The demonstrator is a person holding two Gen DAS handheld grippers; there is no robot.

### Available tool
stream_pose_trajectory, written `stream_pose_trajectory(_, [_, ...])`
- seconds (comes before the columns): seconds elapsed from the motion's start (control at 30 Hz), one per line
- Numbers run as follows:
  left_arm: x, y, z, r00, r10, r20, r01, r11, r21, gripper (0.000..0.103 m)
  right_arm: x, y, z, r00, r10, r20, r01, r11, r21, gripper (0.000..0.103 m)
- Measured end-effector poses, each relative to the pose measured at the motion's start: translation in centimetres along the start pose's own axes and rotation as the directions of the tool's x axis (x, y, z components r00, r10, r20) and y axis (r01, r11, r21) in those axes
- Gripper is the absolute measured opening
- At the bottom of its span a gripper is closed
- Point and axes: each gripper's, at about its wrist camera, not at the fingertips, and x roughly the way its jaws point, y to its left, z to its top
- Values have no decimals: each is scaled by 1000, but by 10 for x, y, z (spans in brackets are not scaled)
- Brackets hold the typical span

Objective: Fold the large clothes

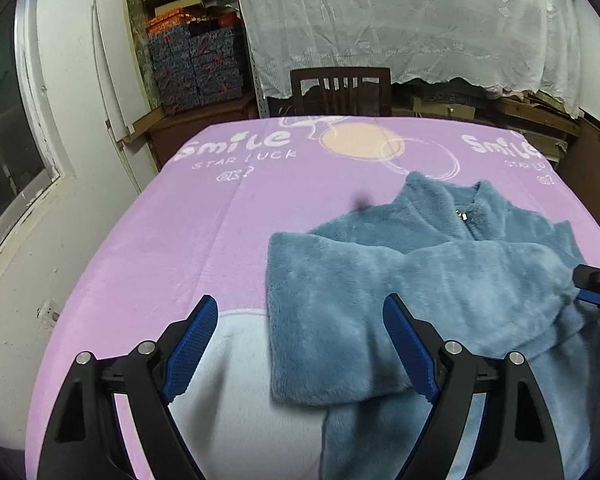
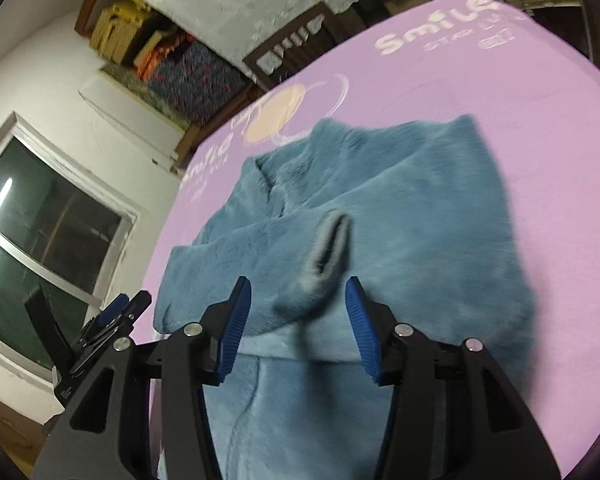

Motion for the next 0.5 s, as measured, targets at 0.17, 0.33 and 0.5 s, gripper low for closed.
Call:
stream_pose_trajectory(0.17, [17, 6, -5, 999, -12, -34, 12, 1000, -9, 85, 19, 15, 5, 998, -66, -7, 66, 996, -52, 9])
stream_pose_trajectory(0.33, [35, 11, -14, 997, -22, -81, 21, 1000, -9, 87, -5, 10, 8, 988, -130, 82, 137, 986, -98, 9])
stream_pose_trajectory(0.5, [43, 11, -18, 991, -72, -111, 69, 997, -28, 87, 5, -32, -3, 988, -149, 30, 149, 989, -14, 9])
